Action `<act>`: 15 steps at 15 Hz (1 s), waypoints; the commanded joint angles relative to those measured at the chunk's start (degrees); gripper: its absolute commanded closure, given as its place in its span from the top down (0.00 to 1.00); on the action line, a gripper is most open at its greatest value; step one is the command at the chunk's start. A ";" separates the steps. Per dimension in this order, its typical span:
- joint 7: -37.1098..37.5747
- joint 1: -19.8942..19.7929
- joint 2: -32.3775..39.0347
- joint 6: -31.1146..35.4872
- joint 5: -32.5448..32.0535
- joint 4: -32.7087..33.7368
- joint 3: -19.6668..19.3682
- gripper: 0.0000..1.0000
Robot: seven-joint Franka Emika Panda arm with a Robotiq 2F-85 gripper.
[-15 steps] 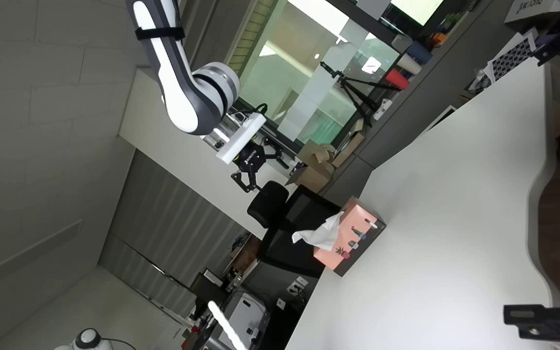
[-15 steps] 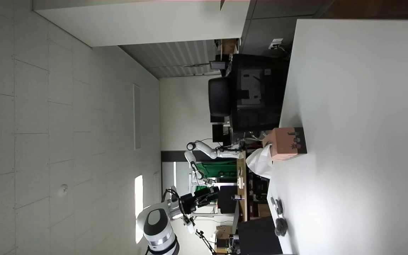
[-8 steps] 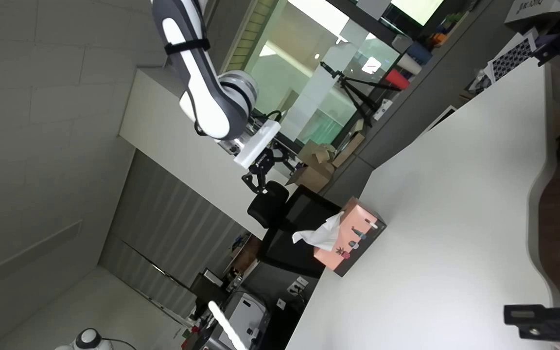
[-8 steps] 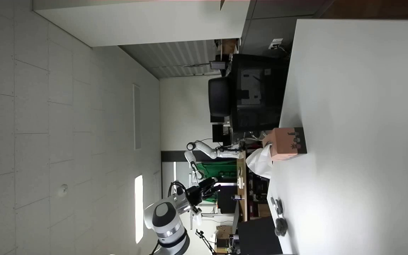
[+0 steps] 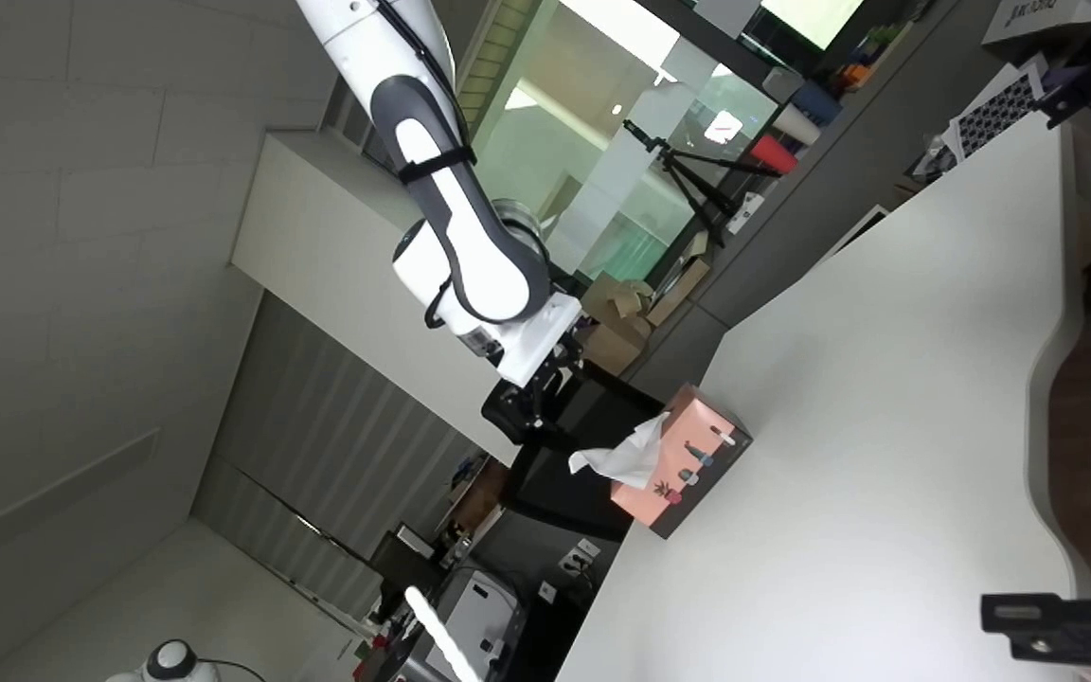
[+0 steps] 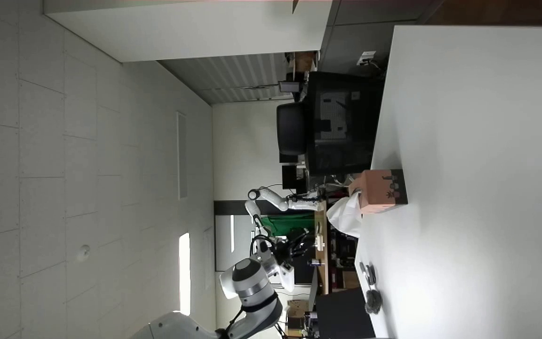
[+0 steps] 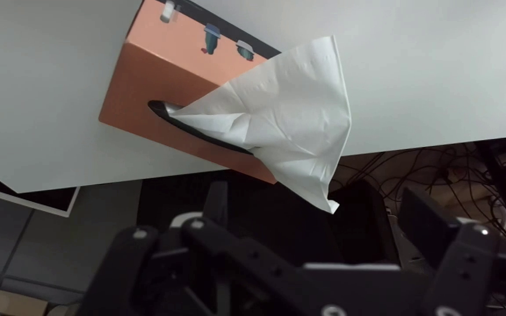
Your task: Place a tissue on the table
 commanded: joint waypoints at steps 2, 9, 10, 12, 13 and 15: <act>8.81 6.83 8.20 3.10 -4.90 8.33 -6.30 1.00; 5.16 6.85 10.51 1.41 -1.98 8.83 -4.65 1.00; 5.17 6.83 10.52 1.36 -1.98 8.97 -4.69 1.00; 5.17 6.83 10.52 1.33 -1.98 9.13 -4.73 1.00; 5.17 6.83 10.52 1.32 -1.98 9.14 -4.73 1.00; 5.18 6.83 10.52 1.31 -1.98 9.14 -4.74 1.00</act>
